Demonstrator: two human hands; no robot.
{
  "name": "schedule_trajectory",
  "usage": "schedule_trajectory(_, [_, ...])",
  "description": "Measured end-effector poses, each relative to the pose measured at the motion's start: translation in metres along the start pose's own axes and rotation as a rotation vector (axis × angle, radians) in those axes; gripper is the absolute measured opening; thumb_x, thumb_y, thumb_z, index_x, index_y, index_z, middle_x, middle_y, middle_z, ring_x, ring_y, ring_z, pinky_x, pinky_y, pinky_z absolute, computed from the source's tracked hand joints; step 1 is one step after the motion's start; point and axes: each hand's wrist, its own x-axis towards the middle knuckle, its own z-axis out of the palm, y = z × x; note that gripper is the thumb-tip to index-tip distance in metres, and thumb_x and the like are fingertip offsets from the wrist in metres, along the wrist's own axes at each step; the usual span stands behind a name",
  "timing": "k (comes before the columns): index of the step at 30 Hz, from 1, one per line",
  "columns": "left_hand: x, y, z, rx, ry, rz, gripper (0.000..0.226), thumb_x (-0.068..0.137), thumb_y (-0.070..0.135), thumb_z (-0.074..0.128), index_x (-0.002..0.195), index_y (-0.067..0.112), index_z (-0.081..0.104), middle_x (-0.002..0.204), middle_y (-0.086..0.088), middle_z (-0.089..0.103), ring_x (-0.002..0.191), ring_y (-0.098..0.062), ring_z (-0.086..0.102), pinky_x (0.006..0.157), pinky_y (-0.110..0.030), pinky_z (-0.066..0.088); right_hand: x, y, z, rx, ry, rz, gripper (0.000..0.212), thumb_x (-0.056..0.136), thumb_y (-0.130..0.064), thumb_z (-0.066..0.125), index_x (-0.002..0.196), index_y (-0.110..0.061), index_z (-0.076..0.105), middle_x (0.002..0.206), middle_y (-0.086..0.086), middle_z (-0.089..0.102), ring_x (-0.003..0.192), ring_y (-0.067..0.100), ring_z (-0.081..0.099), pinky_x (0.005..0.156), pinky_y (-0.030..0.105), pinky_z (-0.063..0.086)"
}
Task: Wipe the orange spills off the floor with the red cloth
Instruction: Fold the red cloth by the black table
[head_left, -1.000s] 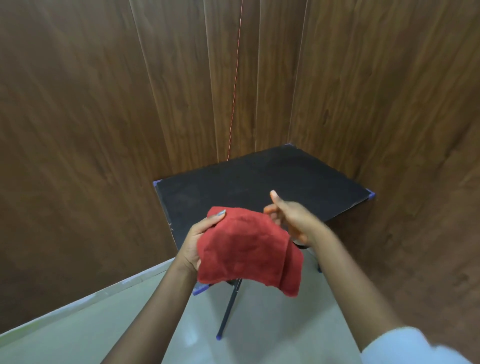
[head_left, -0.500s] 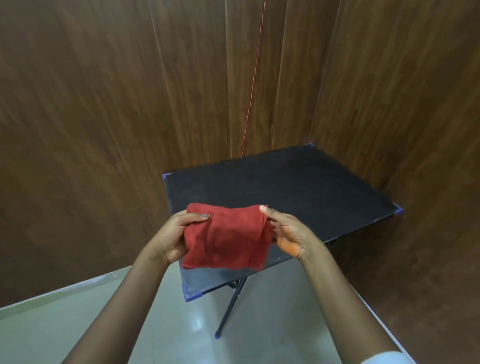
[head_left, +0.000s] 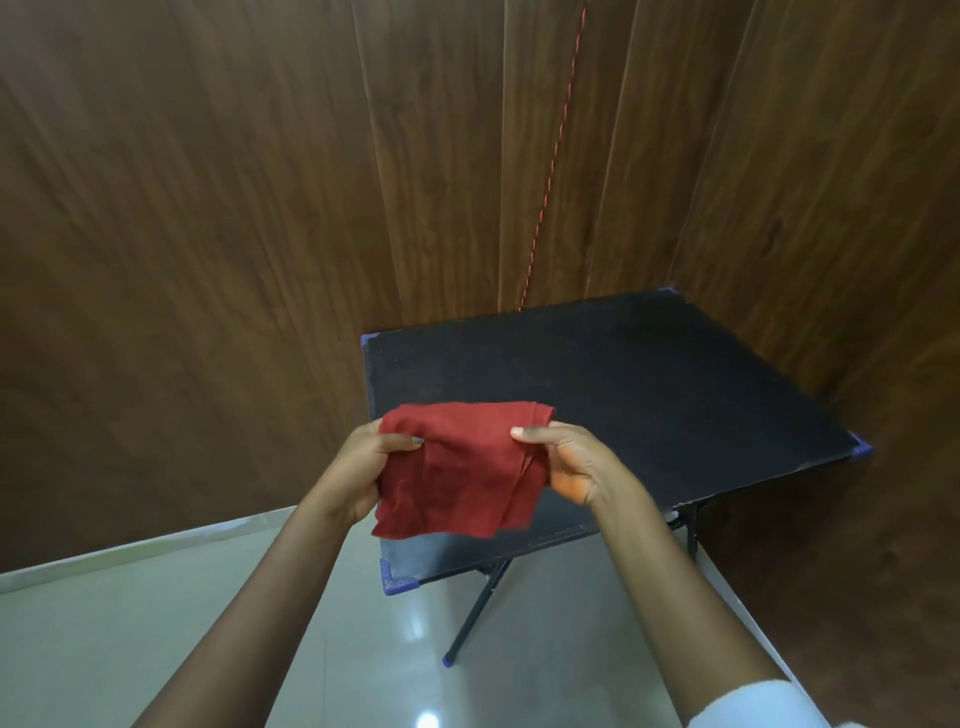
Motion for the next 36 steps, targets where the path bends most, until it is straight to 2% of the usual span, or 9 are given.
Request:
schedule_trajectory(4, [0.007,-0.006,-0.005,-0.114,0.175,-0.020,0.023,0.076,-0.010,0.059,0.098,-0.001,0.058,0.071,-0.013,0.066,0.057,-0.021,0.064,0.055,-0.027,0.053,0.005,-0.004,-0.002,-0.007,0.073,-0.028,0.048,0.076,0.013,0.062,0.119,-0.005,0.049,0.092,0.012,0.068,0.064,0.016,0.066,0.066,0.029,0.051])
schedule_trajectory(8, [0.002,-0.012,0.001,-0.374,0.043,-0.026,0.015,0.081,-0.006,0.057,0.093,0.002,0.057,0.069,-0.009,0.069,0.059,-0.017,0.066,0.056,-0.027,0.056,0.012,0.022,0.014,-0.060,0.077,0.047,0.083,0.072,0.018,0.063,0.143,-0.005,0.025,0.121,0.020,0.057,0.090,0.026,0.062,0.071,0.034,0.051])
schedule_trajectory(15, [0.009,-0.015,-0.018,0.299,0.294,0.061,0.054,0.082,0.004,0.067,0.129,0.014,0.043,0.101,-0.014,0.058,0.090,-0.026,0.057,0.073,-0.035,0.050,0.018,0.009,0.003,-0.296,0.164,-0.190,0.051,0.070,0.010,0.070,0.116,-0.010,0.062,0.098,0.013,0.061,0.075,0.015,0.060,0.067,0.018,0.051])
schedule_trajectory(19, [0.008,-0.020,-0.019,0.050,0.095,0.077,0.065,0.081,-0.005,0.063,0.137,0.012,0.034,0.105,-0.013,0.058,0.084,-0.018,0.058,0.075,-0.030,0.046,0.012,-0.002,0.001,-0.525,0.100,-0.265,0.046,0.071,0.005,0.072,0.115,-0.005,0.063,0.106,0.008,0.064,0.088,0.012,0.059,0.077,0.014,0.046])
schedule_trajectory(21, [0.010,-0.021,-0.023,0.328,0.013,0.142,0.075,0.078,-0.008,0.065,0.141,0.015,0.031,0.122,-0.009,0.052,0.103,-0.020,0.056,0.095,-0.036,0.044,0.009,-0.008,-0.003,-0.680,0.105,-0.273,0.051,0.071,0.006,0.072,0.119,-0.007,0.061,0.110,0.007,0.064,0.093,0.015,0.060,0.079,0.020,0.048])
schedule_trajectory(24, [0.010,-0.020,-0.022,0.939,0.108,0.396,0.049,0.077,-0.003,0.069,0.123,0.010,0.056,0.103,-0.003,0.056,0.100,-0.026,0.058,0.092,-0.040,0.047,0.002,-0.012,-0.005,-0.887,0.161,-0.341,0.036,0.075,0.001,0.071,0.108,-0.012,0.067,0.099,0.003,0.061,0.087,0.018,0.061,0.065,0.026,0.053])
schedule_trajectory(28, [-0.003,-0.011,-0.017,1.112,0.187,0.650,0.007,0.081,0.011,0.068,0.078,0.017,0.065,0.080,0.010,0.044,0.086,-0.017,0.046,0.077,-0.032,0.034,-0.005,-0.019,-0.017,-1.207,0.189,-0.506,0.005,0.079,-0.021,0.070,0.077,-0.025,0.066,0.092,-0.008,0.048,0.098,0.012,0.047,0.091,0.030,0.036])
schedule_trajectory(33, [-0.020,-0.002,-0.015,0.077,-0.181,0.348,0.020,0.079,0.017,0.067,0.094,0.005,0.061,0.083,-0.001,0.063,0.072,-0.009,0.059,0.065,-0.018,0.049,-0.019,-0.038,-0.025,-0.605,-0.145,-0.401,0.012,0.079,-0.020,0.070,0.075,-0.013,0.061,0.082,0.001,0.055,0.075,0.010,0.051,0.072,0.024,0.039])
schedule_trajectory(36, [-0.020,-0.008,0.001,-0.254,-0.175,0.169,0.018,0.085,0.018,0.053,0.098,0.007,0.059,0.074,-0.003,0.066,0.063,-0.011,0.063,0.060,-0.023,0.053,-0.011,-0.030,-0.020,-0.168,-0.182,-0.191,0.023,0.075,-0.029,0.070,0.084,-0.008,0.064,0.079,0.009,0.065,0.069,0.016,0.062,0.064,0.027,0.053])
